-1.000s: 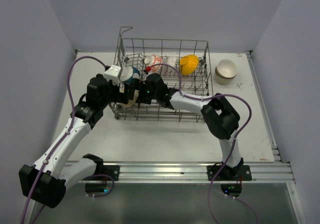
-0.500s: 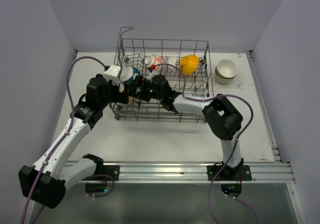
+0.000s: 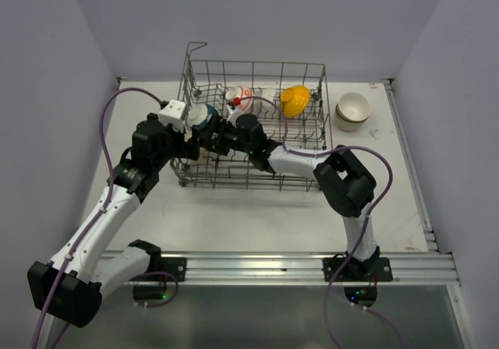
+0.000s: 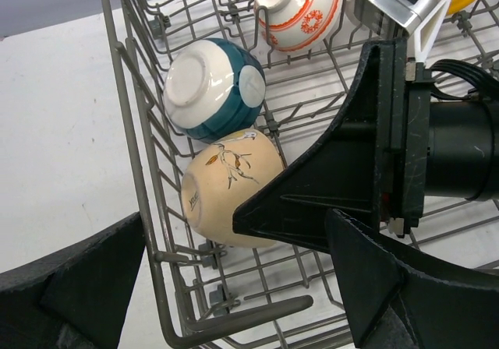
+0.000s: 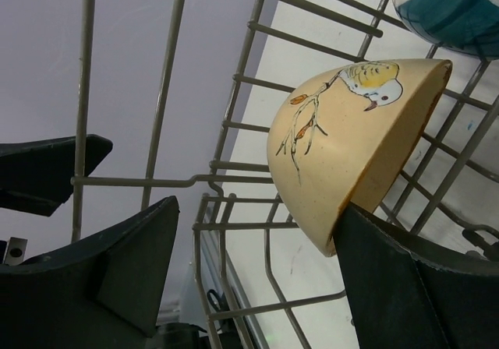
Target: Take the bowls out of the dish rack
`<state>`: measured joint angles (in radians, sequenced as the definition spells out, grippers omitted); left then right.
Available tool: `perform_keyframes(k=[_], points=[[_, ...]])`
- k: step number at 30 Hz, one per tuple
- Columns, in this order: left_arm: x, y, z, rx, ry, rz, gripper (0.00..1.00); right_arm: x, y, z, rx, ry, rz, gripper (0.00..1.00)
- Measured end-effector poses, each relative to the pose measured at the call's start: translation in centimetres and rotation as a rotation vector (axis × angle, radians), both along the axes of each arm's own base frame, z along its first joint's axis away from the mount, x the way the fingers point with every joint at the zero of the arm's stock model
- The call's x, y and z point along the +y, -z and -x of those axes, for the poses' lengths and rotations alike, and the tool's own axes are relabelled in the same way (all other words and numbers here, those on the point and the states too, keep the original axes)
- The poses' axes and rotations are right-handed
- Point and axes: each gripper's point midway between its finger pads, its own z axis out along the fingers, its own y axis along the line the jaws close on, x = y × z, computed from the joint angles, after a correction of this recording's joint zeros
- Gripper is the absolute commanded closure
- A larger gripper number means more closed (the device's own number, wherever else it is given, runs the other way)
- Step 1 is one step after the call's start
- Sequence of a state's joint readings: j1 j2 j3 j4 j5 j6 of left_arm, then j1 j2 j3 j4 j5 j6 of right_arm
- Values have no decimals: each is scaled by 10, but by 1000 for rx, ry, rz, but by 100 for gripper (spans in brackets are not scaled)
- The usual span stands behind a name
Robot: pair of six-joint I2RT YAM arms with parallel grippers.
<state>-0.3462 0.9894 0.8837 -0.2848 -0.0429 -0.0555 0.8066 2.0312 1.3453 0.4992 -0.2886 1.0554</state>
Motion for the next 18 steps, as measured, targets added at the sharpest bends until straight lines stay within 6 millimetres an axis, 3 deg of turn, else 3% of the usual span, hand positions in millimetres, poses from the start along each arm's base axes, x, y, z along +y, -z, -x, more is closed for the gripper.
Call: perform_keyframes(k=[4, 10, 18], points=[[0, -2, -1, -9, -2, 2, 0, 5, -1, -2, 5, -15, -9, 23], [0, -4, -1, -18, -3, 5, 0, 14, -4, -4, 14, -40, -26, 39], [0, -4, -1, -20, 4, -8, 0, 20, -7, -2, 25, -65, -42, 48]])
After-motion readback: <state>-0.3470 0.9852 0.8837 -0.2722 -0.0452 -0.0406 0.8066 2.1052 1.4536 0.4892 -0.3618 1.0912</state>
